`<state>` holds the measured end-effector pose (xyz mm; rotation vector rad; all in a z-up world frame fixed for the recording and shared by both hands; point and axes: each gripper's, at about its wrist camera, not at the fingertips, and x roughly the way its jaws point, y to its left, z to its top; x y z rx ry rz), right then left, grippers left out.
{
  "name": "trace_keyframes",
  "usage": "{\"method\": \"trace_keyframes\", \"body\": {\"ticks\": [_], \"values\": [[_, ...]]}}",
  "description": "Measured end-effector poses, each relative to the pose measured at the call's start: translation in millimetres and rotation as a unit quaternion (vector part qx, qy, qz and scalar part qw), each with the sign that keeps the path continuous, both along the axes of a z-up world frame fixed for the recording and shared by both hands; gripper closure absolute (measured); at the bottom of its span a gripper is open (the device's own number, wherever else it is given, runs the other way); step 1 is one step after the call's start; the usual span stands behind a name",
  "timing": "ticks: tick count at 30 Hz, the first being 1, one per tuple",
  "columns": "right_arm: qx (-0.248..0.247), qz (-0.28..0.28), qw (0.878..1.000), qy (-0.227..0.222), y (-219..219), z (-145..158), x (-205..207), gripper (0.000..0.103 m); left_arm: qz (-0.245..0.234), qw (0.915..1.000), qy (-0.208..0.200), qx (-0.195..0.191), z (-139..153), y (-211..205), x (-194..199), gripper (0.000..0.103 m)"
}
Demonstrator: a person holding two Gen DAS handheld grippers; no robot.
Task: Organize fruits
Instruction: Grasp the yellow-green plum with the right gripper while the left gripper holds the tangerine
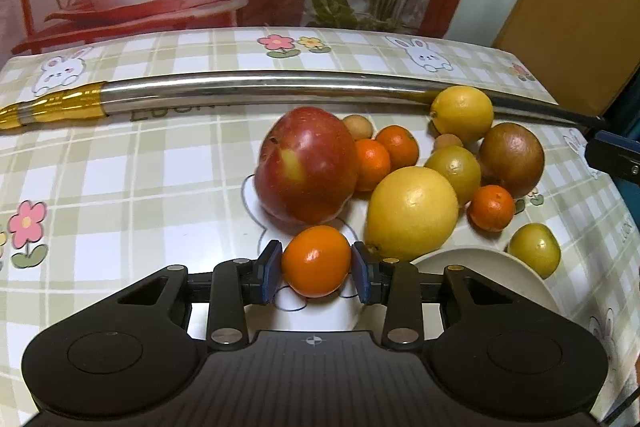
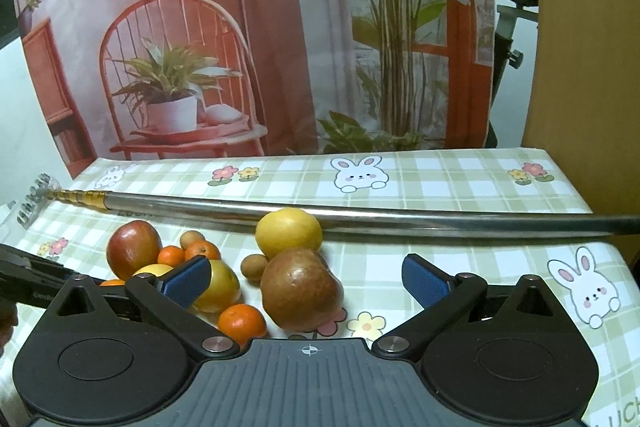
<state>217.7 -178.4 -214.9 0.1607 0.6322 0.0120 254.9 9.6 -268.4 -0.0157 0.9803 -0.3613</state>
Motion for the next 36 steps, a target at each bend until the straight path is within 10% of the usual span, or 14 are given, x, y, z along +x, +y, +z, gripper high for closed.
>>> {"method": "trace_keyframes", "body": {"ticks": [20,36], "values": [[0.022,0.001,0.999,0.031,6.8,-5.4,-16.7,0.011,0.048,0.9957,-0.075,-0.023,39.4,19.7,-64.9,0.064],[0.103,-0.001,0.992,0.078,12.6,-30.1,-20.2,0.045,0.033,0.9936,-0.104,-0.028,39.6,9.5,-98.5,0.064]]}}
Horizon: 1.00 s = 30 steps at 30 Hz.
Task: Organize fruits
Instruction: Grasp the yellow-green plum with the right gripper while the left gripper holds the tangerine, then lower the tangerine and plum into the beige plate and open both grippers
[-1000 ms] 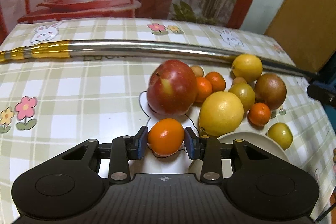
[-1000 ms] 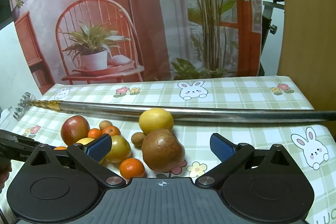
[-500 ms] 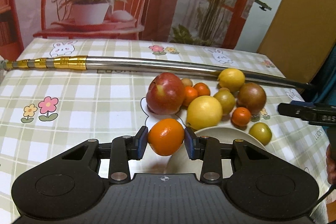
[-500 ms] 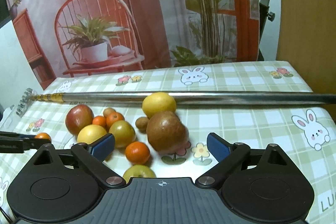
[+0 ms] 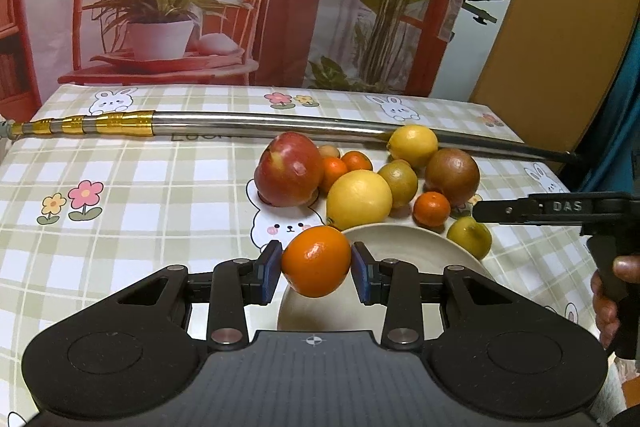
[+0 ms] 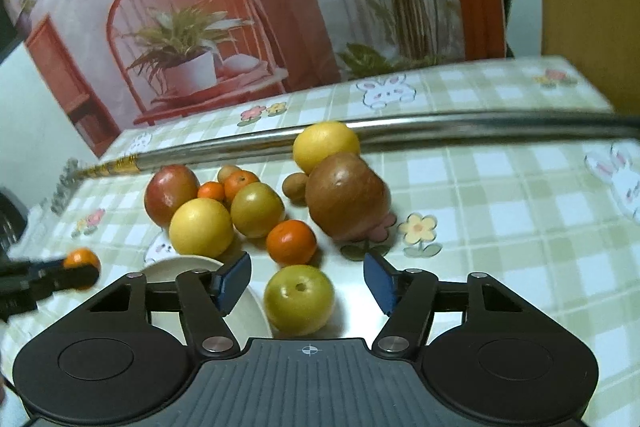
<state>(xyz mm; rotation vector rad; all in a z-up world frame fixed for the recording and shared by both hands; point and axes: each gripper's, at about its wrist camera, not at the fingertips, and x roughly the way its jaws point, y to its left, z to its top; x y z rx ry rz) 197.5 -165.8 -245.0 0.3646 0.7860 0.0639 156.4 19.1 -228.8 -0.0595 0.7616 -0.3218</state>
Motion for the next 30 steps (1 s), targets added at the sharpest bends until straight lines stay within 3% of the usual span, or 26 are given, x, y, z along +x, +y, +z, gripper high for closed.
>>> {"method": "trace_keyframes", "body": {"ticks": [15,18,30], "values": [[0.030,0.006,0.999,0.041,-2.2,-19.7,11.9,0.052,-0.019,0.9996,0.010,0.019,-8.5,-8.0,-6.3,0.063],[0.043,0.011,0.998,0.049,-1.6,-25.1,12.1,0.057,-0.020,0.9995,0.012,0.020,-8.9,-8.4,-7.1,0.063],[0.058,-0.012,0.998,0.037,-7.5,-30.3,4.6,0.060,-0.025,0.9990,0.024,0.027,-13.0,-9.5,-8.3,0.063]]}}
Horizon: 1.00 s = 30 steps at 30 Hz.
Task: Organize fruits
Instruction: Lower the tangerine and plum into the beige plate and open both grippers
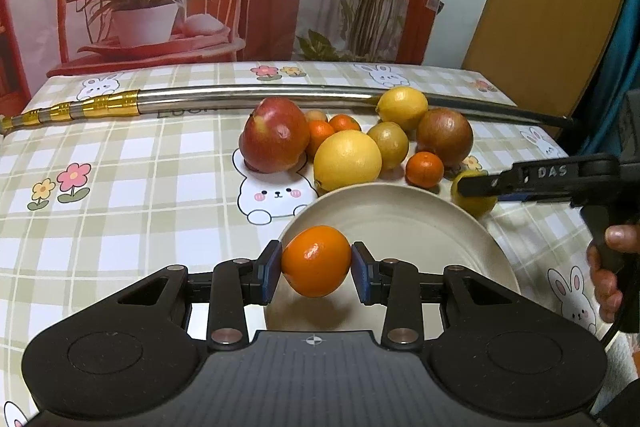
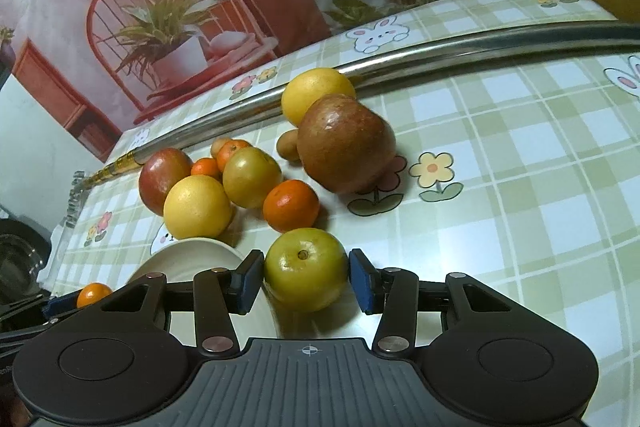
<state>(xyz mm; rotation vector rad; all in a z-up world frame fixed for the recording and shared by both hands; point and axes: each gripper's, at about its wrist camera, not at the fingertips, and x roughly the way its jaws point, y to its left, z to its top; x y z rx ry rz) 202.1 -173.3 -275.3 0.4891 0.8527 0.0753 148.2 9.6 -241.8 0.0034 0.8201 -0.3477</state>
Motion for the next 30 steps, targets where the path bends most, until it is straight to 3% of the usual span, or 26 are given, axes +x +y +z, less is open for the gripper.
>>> {"method": "trace_keyframes", "body": {"ticks": [5,11,19,30], "values": [[-0.044,0.008,0.999,-0.024,6.4,16.5,-8.6,0.060,-0.005,0.9999,0.010,0.008,-2.6,-0.4,-1.7,0.063],[-0.098,0.087,0.991,-0.035,35.4,39.8,-15.2,0.060,-0.012,0.9994,0.025,0.020,-6.4,-1.2,-6.1,0.063],[-0.111,0.169,0.979,0.001,73.9,40.5,-18.9,0.060,-0.020,0.9987,0.039,0.025,-9.2,-1.4,-10.0,0.063],[-0.124,0.177,0.976,0.038,79.3,30.4,-25.8,0.060,-0.027,0.9978,0.054,0.026,-13.6,-3.6,-9.4,0.063]]}}
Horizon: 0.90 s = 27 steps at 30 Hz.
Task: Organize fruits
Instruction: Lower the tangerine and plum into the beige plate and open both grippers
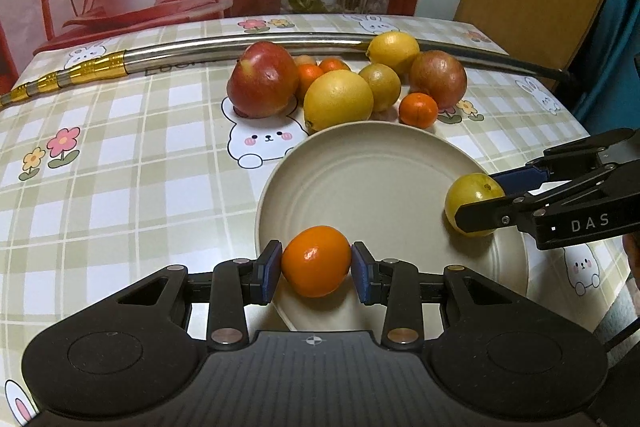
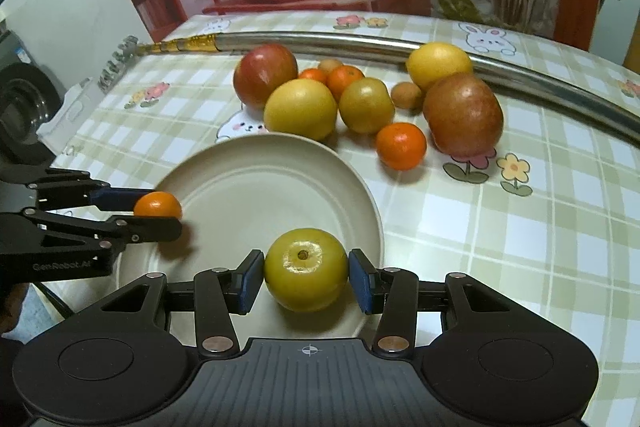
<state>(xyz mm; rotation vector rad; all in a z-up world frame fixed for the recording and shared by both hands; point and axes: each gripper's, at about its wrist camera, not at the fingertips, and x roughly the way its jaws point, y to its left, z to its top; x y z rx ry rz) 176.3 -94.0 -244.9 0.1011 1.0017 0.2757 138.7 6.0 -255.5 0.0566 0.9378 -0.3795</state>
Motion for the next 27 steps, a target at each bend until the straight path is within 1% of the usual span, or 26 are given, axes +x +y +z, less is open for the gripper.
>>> {"method": "trace_keyframes", "body": {"ticks": [10,27], "values": [[-0.004,0.003,1.000,0.006,-1.6,-2.1,-1.3,0.060,-0.001,1.0000,0.008,-0.002,-2.8,-0.9,2.1,0.063],[-0.001,-0.001,1.000,0.006,-3.1,-1.7,-0.5,0.060,0.000,1.0000,0.007,-0.003,-3.0,-1.3,2.2,0.063]]}}
